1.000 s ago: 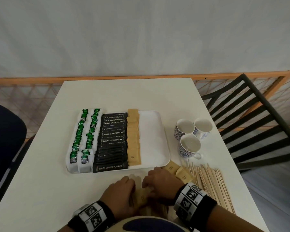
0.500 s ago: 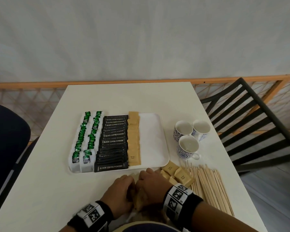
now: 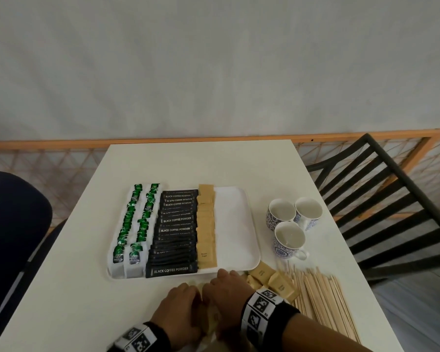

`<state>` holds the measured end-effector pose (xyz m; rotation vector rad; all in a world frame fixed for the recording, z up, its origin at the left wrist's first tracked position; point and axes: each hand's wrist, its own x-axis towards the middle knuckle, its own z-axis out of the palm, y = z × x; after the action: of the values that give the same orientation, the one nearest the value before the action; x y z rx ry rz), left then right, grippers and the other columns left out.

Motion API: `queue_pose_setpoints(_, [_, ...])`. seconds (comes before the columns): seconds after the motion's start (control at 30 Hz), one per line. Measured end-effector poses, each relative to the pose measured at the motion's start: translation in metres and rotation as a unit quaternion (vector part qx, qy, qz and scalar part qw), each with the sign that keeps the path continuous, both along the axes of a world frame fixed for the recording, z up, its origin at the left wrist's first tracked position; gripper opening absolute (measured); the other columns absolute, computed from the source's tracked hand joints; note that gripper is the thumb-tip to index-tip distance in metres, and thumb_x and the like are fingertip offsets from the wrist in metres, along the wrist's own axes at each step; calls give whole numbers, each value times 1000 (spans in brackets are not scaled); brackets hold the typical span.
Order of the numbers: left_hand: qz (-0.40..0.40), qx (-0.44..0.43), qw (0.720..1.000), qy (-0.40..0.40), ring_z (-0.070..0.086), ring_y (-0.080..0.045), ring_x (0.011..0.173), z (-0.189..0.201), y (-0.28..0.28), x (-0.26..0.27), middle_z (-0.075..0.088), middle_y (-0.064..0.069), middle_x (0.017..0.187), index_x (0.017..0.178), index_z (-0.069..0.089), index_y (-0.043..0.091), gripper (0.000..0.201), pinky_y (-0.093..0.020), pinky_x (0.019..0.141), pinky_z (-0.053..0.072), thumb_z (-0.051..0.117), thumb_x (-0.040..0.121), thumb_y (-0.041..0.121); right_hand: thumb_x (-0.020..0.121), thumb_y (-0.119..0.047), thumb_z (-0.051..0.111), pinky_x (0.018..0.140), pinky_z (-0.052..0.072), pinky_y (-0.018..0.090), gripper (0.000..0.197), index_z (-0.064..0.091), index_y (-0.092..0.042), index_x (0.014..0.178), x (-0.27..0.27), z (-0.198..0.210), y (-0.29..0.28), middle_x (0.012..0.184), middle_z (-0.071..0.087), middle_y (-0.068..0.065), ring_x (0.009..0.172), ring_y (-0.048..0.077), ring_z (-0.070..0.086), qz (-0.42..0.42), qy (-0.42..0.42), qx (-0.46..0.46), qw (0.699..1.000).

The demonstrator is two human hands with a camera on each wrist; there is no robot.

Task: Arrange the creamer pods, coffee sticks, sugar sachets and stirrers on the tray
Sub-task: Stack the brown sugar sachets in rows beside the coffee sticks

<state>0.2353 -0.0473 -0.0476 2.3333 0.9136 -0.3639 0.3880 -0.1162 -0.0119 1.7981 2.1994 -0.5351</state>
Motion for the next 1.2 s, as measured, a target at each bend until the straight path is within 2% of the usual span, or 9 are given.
queue_pose_setpoints(0.23, [43,-119,990,-62,59,-7,87,9,4,1,62,14,95,98,54,32,45,-24,79,50,62,58,48,69,-46,79,81,38,41,53,53,-17,105,2,0,9,104,58,8,99,28,43,-3,18,14,1000])
queue_pose_setpoints(0.37, [129,-163,961,-180,55,-1,65,21,13,-7,63,8,73,84,52,27,21,-22,64,46,70,75,23,73,-38,76,75,37,31,45,56,-21,110,11,9,12,104,62,4,90,21,50,-117,142,24,983])
queue_pose_setpoints(0.5, [245,-234,903,-265,67,-20,73,39,32,-9,72,-9,90,105,48,16,27,-36,61,56,59,87,-2,76,-17,75,62,47,17,33,57,-27,102,33,18,17,80,69,-4,64,8,59,-276,382,9,882])
queue_pose_setpoints(0.6, [276,-275,861,-326,68,-25,73,55,37,-4,73,-16,91,109,44,19,36,-37,61,57,55,89,-8,79,-3,72,61,53,26,36,55,-27,101,44,27,23,75,67,2,59,15,64,-323,486,-27,812])
queue_pose_setpoints(0.73, [281,-268,853,-349,69,-33,79,59,42,1,72,-16,97,107,57,19,35,-36,62,57,47,92,-11,81,10,63,65,56,31,34,57,-14,105,53,31,29,75,69,6,63,21,67,-354,562,-49,745])
queue_pose_setpoints(0.83, [289,-262,856,-339,69,-24,78,55,44,5,72,-10,96,89,74,19,42,-32,62,56,43,94,-8,84,8,61,66,56,29,29,57,-13,104,54,30,32,78,70,5,66,21,69,-355,575,-56,735])
queue_pose_setpoints(0.93, [282,-264,856,-343,67,-18,72,59,40,13,70,-8,82,77,74,20,29,-33,62,57,55,95,8,85,9,59,67,57,30,28,57,-12,103,53,29,34,76,70,4,65,20,69,-356,595,-65,718])
queue_pose_setpoints(1.07, [275,-148,891,-330,65,-11,65,55,44,18,70,-3,73,68,70,23,26,-26,58,54,62,90,12,81,7,66,64,56,29,27,59,-11,100,50,27,36,72,70,3,63,19,68,-362,605,-78,705])
queue_pose_setpoints(1.2, [277,-121,895,-328,66,-18,70,50,50,18,72,-1,75,72,73,24,20,-34,66,56,65,89,17,76,-14,78,58,47,21,13,68,-15,84,52,22,38,69,68,3,58,9,60,-341,528,-82,774])
